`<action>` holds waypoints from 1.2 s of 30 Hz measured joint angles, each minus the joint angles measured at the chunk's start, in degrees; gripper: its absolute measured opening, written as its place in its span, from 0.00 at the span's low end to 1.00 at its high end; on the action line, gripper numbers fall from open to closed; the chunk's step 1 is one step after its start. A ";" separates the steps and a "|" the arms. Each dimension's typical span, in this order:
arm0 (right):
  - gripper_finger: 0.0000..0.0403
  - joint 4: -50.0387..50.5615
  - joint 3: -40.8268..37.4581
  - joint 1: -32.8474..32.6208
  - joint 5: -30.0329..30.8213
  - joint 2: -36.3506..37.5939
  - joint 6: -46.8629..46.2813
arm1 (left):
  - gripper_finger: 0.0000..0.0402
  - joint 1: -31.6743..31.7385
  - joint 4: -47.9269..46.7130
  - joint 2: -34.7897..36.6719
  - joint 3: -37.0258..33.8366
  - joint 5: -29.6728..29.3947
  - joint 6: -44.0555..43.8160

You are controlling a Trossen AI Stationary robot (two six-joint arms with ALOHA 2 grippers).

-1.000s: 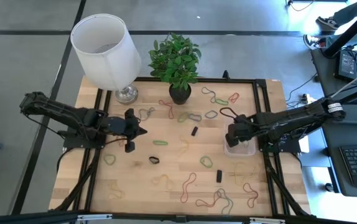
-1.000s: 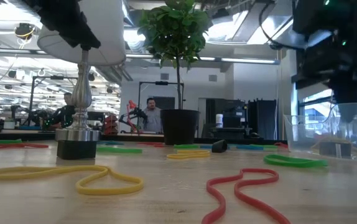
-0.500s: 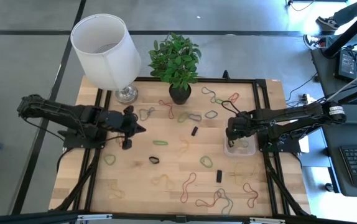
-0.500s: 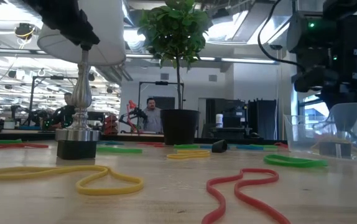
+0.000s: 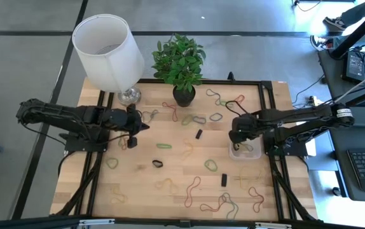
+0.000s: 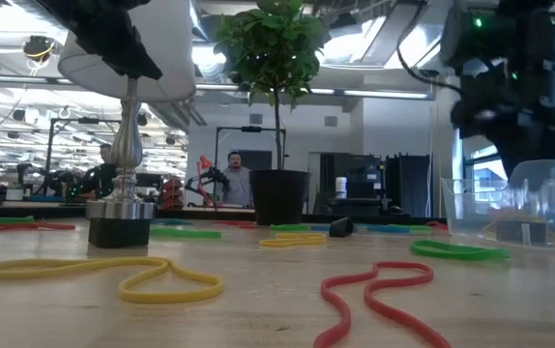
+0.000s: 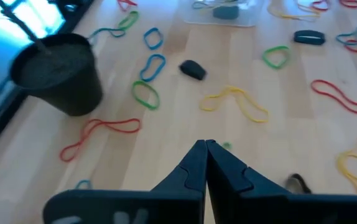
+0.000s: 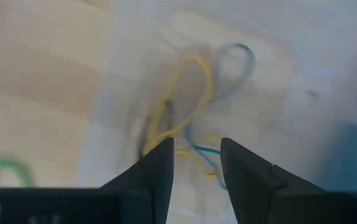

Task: Pick and place rubber bands into bin
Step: Put the red rubber band into the transparent bin

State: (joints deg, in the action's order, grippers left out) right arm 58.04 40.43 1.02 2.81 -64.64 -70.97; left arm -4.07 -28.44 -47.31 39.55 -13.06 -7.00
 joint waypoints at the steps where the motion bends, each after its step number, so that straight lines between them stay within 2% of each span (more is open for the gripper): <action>1: 0.34 0.00 1.21 0.00 0.00 0.02 1.23 | 0.01 0.34 0.04 0.00 0.00 -0.70 0.51; 6: 0.34 1.12 9.61 0.10 0.84 0.05 10.92 | 0.00 1.34 1.15 -0.02 0.00 -4.01 3.40; 9: 0.34 3.39 14.91 1.58 7.22 0.09 16.57 | 0.01 1.60 3.54 -0.02 0.00 -6.87 3.73; 12: 0.34 4.04 19.62 5.26 14.41 0.09 23.88 | 0.01 1.76 5.81 -0.02 0.02 -11.24 3.23; 16: 0.34 0.04 24.49 13.83 17.62 -0.05 37.06 | 0.01 1.74 8.08 -0.04 0.02 -15.36 2.80; 21: 0.34 -8.17 26.43 25.93 16.61 -1.31 48.26 | 0.00 1.72 9.24 -0.04 0.02 -15.95 2.82; 26: 0.34 -10.35 26.49 34.97 14.17 -6.07 50.91 | 0.01 1.72 9.42 -0.13 0.02 -15.32 3.19; 36: 0.34 -10.34 26.49 45.25 12.40 -21.58 55.09 | 0.01 1.67 10.70 -0.13 0.02 -15.08 -3.98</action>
State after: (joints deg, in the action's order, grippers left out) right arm 47.70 66.92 46.27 15.21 -86.23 -15.88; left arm -2.39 -17.74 -47.44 39.57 -28.14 -10.98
